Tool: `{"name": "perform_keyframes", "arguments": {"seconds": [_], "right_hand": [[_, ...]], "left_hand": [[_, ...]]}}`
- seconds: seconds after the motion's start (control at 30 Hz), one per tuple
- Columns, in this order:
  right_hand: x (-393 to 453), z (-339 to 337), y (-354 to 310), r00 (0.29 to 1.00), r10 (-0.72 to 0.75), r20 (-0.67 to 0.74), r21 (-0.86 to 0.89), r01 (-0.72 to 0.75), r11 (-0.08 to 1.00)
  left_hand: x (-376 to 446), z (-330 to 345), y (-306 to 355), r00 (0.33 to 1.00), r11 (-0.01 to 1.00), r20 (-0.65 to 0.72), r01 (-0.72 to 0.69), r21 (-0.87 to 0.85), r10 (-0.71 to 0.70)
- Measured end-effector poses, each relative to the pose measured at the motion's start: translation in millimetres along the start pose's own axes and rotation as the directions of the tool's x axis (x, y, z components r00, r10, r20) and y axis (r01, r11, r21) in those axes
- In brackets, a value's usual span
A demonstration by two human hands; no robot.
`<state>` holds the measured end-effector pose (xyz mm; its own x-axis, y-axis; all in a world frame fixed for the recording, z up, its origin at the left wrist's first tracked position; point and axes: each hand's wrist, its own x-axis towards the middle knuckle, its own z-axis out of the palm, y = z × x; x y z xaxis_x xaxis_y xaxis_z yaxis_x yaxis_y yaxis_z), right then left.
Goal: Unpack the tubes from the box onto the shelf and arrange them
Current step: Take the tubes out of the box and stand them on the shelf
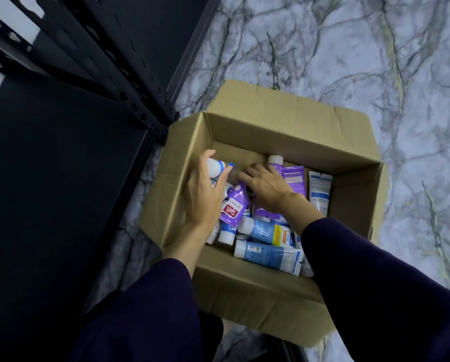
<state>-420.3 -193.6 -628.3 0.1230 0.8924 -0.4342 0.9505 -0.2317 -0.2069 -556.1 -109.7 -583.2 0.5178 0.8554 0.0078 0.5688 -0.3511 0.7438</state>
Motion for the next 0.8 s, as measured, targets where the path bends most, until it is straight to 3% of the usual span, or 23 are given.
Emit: {"name": "perform_keyframes", "arguments": {"seconds": [0.1, 0.23, 0.3, 0.4, 0.53, 0.6, 0.67, 0.8], "right_hand": [[-18.5, 1.3, -9.4, 0.999, -0.03, 0.031, 0.027, 0.029, 0.999], [-48.4, -19.9, -17.6, 0.982, 0.136, 0.133, 0.269, -0.168, 0.948], [-60.9, -34.8, -22.9, 0.967, 0.216, 0.138, 0.294, -0.248, 0.923], [-81.2, -65.8, -32.5, 0.94, 0.336, 0.065, 0.371, -0.335, 0.866], [-114.7, -121.5, -55.4, 0.861, 0.501, -0.086, 0.605, -0.354, 0.713], [-131.7, -150.2, -72.2, 0.801, 0.574, -0.168, 0.73, -0.29, 0.619], [-146.8, -181.0, -93.0, 0.766, 0.576, -0.286, 0.818, -0.118, 0.563], [-181.1, -258.5, -149.0, 0.681, 0.516, -0.519, 0.821, 0.231, 0.522]], "left_hand": [[-1.4, -9.9, 0.0, 0.995, 0.998, 0.083, 0.054, -0.04, -0.051], [-5.1, -28.5, 19.3, 0.989, 0.991, 0.107, 0.114, -0.067, -0.106], [-6.8, -42.4, 37.8, 0.989, 0.988, 0.072, 0.132, -0.073, -0.127], [-10.9, -68.4, 70.3, 0.997, 0.994, 0.004, 0.076, -0.084, -0.076], [-17.5, -107.3, 123.1, 0.992, 0.985, -0.122, -0.054, -0.164, 0.034], [-23.4, -131.0, 150.6, 0.983, 0.974, -0.173, -0.09, -0.207, 0.054], [-30.2, -157.7, 174.7, 0.973, 0.965, -0.214, -0.131, -0.226, 0.082], [-49.1, -229.7, 221.9, 0.917, 0.939, -0.357, -0.267, -0.215, 0.179]]}}
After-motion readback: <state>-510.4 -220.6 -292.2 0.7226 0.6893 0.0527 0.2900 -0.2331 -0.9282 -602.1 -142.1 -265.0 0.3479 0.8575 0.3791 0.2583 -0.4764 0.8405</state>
